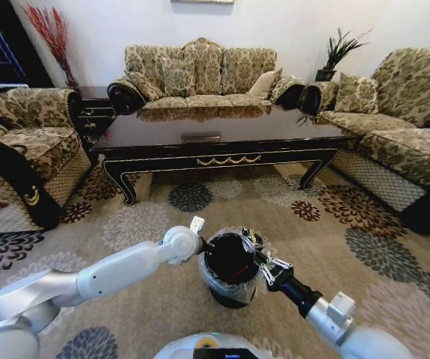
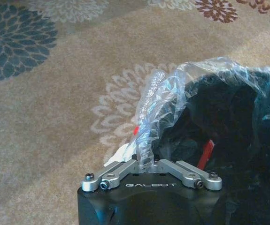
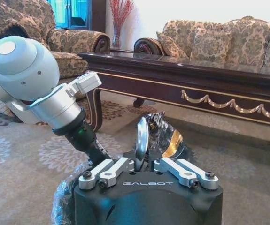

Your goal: Move to the front of the table and pick up the trash from the floor, then place it into the trash bin.

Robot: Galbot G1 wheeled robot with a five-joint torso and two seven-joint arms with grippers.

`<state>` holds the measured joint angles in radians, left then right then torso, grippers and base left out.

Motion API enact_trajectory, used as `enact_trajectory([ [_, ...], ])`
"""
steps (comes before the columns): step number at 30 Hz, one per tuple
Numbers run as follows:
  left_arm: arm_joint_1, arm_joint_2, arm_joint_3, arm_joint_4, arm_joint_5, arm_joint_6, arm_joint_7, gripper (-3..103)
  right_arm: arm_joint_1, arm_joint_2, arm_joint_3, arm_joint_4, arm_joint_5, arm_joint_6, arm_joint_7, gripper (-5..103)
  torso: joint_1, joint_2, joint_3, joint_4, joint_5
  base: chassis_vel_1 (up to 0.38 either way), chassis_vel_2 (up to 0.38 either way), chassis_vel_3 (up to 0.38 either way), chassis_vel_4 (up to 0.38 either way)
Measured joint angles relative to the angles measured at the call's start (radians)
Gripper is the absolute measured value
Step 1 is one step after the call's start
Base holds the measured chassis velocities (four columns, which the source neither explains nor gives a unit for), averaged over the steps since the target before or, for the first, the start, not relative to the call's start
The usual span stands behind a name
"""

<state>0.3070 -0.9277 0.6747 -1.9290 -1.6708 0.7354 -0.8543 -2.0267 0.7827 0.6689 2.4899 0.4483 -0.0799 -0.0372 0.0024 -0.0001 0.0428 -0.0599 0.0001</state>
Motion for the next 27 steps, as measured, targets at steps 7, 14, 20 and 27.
enact_trajectory([
  [7,0.017,0.003,-0.015,-0.006,0.012,0.000,-0.002,2,-0.033,0.012,-0.007,0.008,-0.048,-0.001,-0.019,35,0.000,0.000,0.000,-0.0002,-0.0001,0.000,0.000,0.000,0.000],
  [14,0.047,-0.008,-0.072,0.009,0.017,0.000,-0.007,2,-0.021,0.004,0.038,0.009,-0.014,0.001,-0.016,62,0.000,0.000,0.000,-0.0006,-0.0003,0.000,0.000,0.000,0.000],
  [20,0.150,0.060,-0.241,0.059,0.047,0.000,0.006,2,0.120,0.016,0.081,-0.031,0.117,-0.032,0.041,84,0.000,0.000,0.000,0.0002,-0.0005,0.000,0.000,0.000,0.000],
  [27,0.286,0.125,-0.479,0.090,0.142,0.000,0.090,2,0.261,-0.007,0.080,-0.220,0.224,-0.064,0.074,100,0.000,0.000,0.000,-0.0001,-0.0003,0.000,0.000,0.000,0.000],
])
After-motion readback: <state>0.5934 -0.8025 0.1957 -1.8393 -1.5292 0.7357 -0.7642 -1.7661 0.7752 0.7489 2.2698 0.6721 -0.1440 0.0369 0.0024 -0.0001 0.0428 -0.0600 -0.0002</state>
